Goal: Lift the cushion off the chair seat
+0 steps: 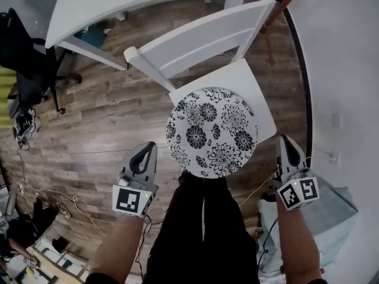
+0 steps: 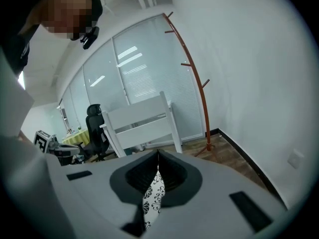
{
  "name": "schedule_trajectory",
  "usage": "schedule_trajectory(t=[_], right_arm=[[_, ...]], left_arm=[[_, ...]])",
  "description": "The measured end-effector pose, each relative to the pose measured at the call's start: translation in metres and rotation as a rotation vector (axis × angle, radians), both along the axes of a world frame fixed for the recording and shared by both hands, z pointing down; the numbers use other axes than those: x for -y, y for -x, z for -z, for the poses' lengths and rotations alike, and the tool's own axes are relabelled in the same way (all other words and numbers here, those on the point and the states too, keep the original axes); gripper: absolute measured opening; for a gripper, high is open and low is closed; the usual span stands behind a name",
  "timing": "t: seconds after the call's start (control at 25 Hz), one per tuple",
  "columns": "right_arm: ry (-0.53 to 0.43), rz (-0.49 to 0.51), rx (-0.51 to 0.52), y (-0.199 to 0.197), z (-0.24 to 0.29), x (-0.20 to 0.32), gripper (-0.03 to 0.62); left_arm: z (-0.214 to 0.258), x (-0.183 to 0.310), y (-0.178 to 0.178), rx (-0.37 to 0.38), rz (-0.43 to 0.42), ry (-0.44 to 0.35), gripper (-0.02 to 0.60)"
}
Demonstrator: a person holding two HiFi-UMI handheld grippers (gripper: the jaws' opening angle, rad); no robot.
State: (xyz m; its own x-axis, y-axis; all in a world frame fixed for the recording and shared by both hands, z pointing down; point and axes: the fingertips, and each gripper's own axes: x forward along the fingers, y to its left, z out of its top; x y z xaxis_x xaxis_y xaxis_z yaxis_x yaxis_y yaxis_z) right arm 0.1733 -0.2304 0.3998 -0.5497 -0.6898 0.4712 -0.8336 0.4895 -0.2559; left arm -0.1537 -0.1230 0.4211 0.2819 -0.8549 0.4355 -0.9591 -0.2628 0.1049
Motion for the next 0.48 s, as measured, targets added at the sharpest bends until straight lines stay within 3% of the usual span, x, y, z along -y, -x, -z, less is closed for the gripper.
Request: schedule_trajectory(t=[0.32,0.48], right_arm=[[0.016,-0.007,-0.08,-0.01,-0.059,-0.006,0.009],[0.032,-0.039,-0.104,-0.016,-0.102,-0.001,0.009]], left_arm=[[-0.064,-0.012,0.003,-0.049,0.003,0.117,0.005],[-0.091,-0.012,0.002,-0.031,-0.002,0.118,0.005]])
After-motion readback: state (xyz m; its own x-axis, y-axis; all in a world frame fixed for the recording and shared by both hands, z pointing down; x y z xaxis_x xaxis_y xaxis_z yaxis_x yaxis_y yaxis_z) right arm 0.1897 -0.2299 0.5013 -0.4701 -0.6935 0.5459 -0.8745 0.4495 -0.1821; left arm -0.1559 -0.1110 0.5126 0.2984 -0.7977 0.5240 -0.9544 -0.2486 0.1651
